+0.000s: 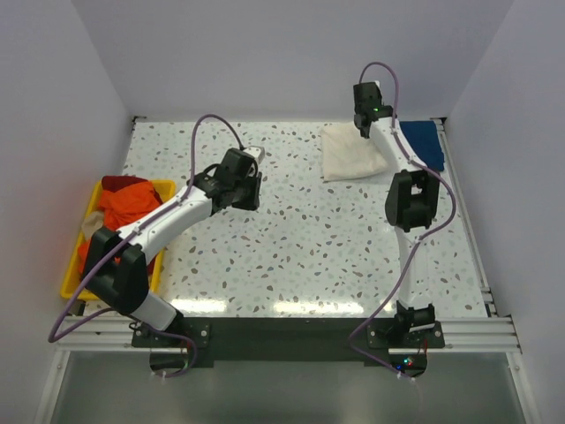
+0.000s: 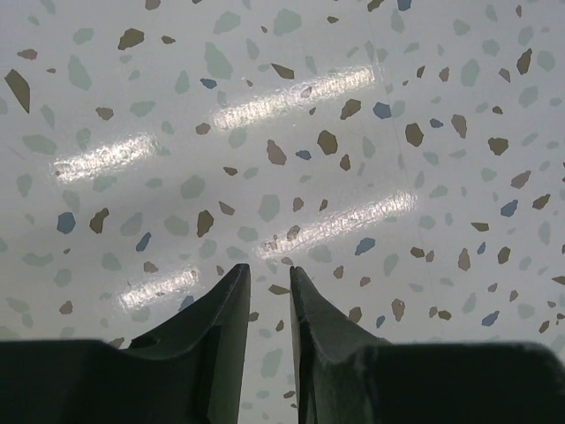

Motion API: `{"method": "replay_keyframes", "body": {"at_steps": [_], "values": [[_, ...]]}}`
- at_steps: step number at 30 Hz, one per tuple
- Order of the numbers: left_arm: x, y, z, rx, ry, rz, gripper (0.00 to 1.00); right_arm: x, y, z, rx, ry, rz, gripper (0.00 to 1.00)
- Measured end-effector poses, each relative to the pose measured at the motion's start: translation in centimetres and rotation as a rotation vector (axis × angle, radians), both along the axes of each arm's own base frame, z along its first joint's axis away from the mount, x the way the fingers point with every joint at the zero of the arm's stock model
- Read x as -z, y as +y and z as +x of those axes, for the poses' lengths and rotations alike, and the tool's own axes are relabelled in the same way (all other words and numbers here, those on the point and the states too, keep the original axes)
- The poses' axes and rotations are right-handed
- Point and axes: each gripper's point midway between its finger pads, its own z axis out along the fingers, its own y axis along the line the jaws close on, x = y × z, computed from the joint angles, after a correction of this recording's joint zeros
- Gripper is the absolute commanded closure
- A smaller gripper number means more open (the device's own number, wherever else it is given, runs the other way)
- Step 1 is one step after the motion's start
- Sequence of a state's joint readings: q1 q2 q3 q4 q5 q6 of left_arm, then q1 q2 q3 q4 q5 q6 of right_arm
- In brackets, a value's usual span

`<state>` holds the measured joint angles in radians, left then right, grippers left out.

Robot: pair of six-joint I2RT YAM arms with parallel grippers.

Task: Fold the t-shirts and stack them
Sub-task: Neatly place the folded tshirt to the corner

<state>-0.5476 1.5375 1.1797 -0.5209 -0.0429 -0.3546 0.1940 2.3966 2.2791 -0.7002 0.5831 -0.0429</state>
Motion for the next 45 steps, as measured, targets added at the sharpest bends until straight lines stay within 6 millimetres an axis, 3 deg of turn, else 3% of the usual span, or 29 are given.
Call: {"method": "replay_keyframes", "body": {"at_steps": [5, 10, 24, 36, 39, 45], "values": [[0.5, 0.7, 0.2, -0.002, -0.007, 0.015, 0.71, -2.8, -3.0, 1.7, -0.003, -0.044, -0.109, 1.00], [1.6, 1.5, -0.3, -0.004, 0.022, 0.027, 0.72, -4.5, -4.1, 3.2, -0.030, -0.072, -0.183, 1.00], [1.9, 1.0, -0.8, 0.027, 0.039, 0.002, 0.73, -6.5, -4.4, 3.5, -0.103, -0.059, -0.279, 1.00], [1.9, 0.8, -0.8, 0.032, 0.041, -0.005, 0.73, -11.9, -4.7, 2.2, -0.111, -0.134, -0.297, 1.00], [1.9, 0.8, -0.9, 0.034, 0.042, -0.007, 0.73, -12.1, -4.7, 2.2, -0.112, -0.139, -0.301, 1.00], [1.9, 0.8, -0.9, 0.035, 0.043, -0.007, 0.73, -10.7, -4.9, 2.2, -0.119, -0.112, -0.317, 1.00]]}}
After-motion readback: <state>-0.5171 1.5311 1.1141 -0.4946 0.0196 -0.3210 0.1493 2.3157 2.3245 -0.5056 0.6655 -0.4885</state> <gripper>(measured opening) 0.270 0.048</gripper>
